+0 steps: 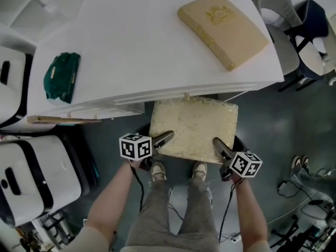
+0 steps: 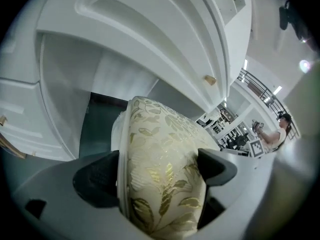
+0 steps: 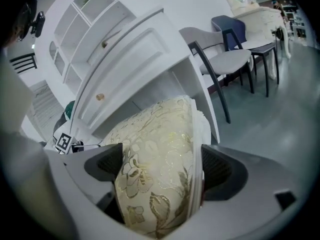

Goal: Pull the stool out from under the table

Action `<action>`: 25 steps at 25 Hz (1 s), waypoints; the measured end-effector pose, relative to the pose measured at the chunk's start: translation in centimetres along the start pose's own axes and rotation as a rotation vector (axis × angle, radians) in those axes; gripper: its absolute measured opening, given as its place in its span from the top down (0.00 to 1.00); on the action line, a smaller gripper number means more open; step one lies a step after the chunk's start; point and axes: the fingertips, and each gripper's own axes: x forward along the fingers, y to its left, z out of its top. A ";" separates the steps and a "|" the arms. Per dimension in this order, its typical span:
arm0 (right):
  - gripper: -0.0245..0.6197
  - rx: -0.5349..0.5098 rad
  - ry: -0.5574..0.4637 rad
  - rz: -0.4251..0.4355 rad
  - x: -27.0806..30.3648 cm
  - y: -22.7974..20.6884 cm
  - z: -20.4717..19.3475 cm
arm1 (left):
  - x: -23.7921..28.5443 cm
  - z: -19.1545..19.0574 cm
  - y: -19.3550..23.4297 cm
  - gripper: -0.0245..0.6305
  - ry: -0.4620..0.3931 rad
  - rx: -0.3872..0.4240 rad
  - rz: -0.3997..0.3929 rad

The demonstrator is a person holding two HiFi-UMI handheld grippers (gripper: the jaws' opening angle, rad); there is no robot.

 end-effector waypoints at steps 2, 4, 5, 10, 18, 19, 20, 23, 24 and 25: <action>0.19 0.020 -0.017 -0.021 -2.1 -0.1 -0.1 | -0.2 0.0 -1.7 0.21 0.020 0.019 -0.019; 0.19 0.037 -0.035 -0.045 -4.3 -0.3 -0.1 | -0.2 0.0 -3.5 0.21 0.041 0.037 -0.038; 0.19 0.045 -0.045 -0.058 -5.4 -0.5 -0.1 | -0.1 -0.1 -4.4 0.21 0.052 0.046 -0.049; 0.19 0.092 -0.102 -0.120 -10.7 -1.5 -0.3 | 0.5 -0.3 -8.9 0.21 0.109 0.100 -0.103; 0.19 0.195 -0.200 -0.216 -19.0 -3.3 -0.9 | 2.2 -0.3 -16.5 0.21 0.200 0.206 -0.197; 0.19 0.208 -0.216 -0.229 -19.9 -3.6 -1.0 | 2.6 -0.3 -17.4 0.21 0.210 0.223 -0.211; 0.19 0.221 -0.230 -0.242 -20.7 -4.0 -1.1 | 3.1 -0.4 -18.3 0.21 0.220 0.239 -0.225; 0.19 0.262 -0.264 -0.277 -23.1 -5.4 -1.8 | 4.7 -0.9 -20.8 0.21 0.250 0.277 -0.260; 0.19 0.276 -0.277 -0.290 -23.8 -6.0 -2.0 | 5.3 -1.2 -21.6 0.21 0.261 0.290 -0.272; 0.19 0.289 -0.290 -0.304 -24.5 -6.6 -2.3 | 5.9 -1.5 -22.4 0.21 0.273 0.305 -0.284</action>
